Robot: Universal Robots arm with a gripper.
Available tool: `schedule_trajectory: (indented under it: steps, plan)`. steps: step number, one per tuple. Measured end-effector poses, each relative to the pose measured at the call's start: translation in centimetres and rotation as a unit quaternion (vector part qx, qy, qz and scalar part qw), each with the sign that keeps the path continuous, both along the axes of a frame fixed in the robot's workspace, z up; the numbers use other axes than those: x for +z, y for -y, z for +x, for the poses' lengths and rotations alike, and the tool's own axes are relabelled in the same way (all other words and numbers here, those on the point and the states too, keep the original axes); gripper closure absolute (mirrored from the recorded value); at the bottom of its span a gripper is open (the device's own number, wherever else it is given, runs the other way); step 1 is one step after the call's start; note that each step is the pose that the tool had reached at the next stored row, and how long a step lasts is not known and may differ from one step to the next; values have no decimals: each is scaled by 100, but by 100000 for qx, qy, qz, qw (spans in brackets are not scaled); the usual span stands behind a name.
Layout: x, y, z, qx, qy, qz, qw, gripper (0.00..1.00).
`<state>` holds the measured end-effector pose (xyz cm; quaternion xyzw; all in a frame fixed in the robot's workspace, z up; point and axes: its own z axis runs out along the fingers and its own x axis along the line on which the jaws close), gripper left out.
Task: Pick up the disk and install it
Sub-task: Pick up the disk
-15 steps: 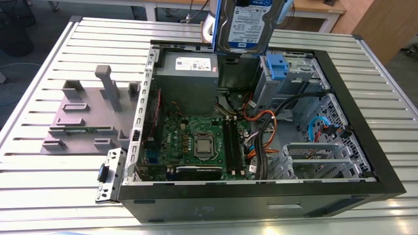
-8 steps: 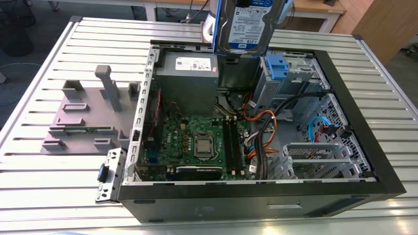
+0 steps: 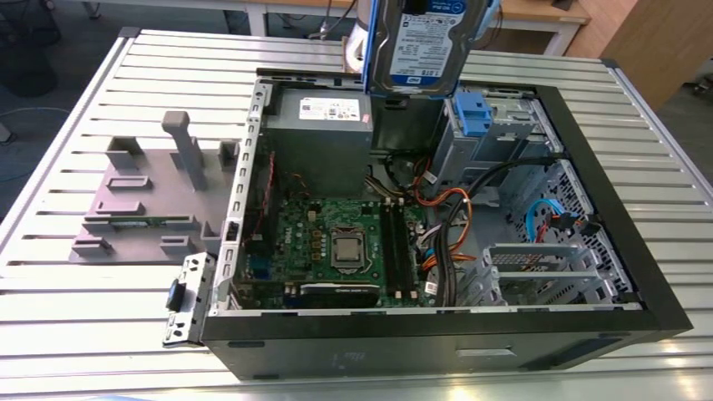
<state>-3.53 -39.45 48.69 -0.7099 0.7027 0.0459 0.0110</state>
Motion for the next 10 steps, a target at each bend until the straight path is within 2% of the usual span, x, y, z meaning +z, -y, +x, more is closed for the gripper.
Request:
schedule_trajectory:
  steps: [10]
  plan:
    - [-1,58,0,2,1,4,100000,63]
